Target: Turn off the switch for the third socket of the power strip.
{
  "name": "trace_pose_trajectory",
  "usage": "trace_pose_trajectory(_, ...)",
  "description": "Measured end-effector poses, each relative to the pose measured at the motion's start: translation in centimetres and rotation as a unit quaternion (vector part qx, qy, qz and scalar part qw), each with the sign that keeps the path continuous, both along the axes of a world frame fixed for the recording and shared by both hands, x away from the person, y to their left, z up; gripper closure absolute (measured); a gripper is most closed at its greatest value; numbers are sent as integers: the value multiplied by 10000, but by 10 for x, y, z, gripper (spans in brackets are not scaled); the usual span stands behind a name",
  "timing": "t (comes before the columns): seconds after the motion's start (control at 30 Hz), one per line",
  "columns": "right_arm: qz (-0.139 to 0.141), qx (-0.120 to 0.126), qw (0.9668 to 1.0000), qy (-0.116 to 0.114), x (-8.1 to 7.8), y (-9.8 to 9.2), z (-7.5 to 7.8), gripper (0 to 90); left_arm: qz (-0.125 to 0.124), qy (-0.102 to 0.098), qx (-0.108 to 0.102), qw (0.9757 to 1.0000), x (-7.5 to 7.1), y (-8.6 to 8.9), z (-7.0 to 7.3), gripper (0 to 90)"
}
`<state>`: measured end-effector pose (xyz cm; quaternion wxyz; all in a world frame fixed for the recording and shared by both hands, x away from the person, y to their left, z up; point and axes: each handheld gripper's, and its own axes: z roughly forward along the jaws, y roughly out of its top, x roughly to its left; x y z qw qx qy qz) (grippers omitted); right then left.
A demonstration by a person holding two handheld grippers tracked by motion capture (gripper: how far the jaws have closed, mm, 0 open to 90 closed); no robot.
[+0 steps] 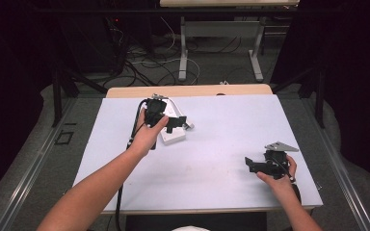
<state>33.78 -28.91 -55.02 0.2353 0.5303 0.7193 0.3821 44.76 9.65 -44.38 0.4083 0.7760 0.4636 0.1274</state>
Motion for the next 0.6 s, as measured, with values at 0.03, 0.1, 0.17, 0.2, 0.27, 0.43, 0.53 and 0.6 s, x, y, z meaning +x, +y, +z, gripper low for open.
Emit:
trace_pose_trajectory(0.03, -3, 5, 10000, -1, 0, 0, 0, 67, 3, -1, 13, 10000, -2, 2, 0, 2)
trace_pose_trajectory(0.1, -3, 11, 10000, 1, 0, 0, 0, 67, -6, -28, 35, 10000, -4, 5, 0, 2)
trace_pose_trajectory(0.17, -16, 24, 10000, 4, 0, 0, 0, 67, -32, -46, 58, 10000, -6, 8, -1, 2)
trace_pose_trajectory(0.2, -30, 25, 10000, 6, 0, 1, 0, 67, -45, -41, 66, 10000, -8, 10, -1, 2)
trace_pose_trajectory(0.27, -26, 23, 10000, 3, 0, 1, 0, 67, -59, -32, 58, 10000, -11, 12, -1, 2)
trace_pose_trajectory(0.43, -35, 27, 10000, 6, 0, 1, 0, 67, -99, -78, 43, 9999, -19, 19, 0, 2)
trace_pose_trajectory(0.53, -20, 14, 10000, 0, 0, 1, 0, 67, -64, -81, 0, 9999, -23, 24, 2, 3)
trace_pose_trajectory(0.6, -17, 16, 10000, 1, 0, 1, 0, 67, -58, -124, -45, 9999, -24, 27, 3, 4)
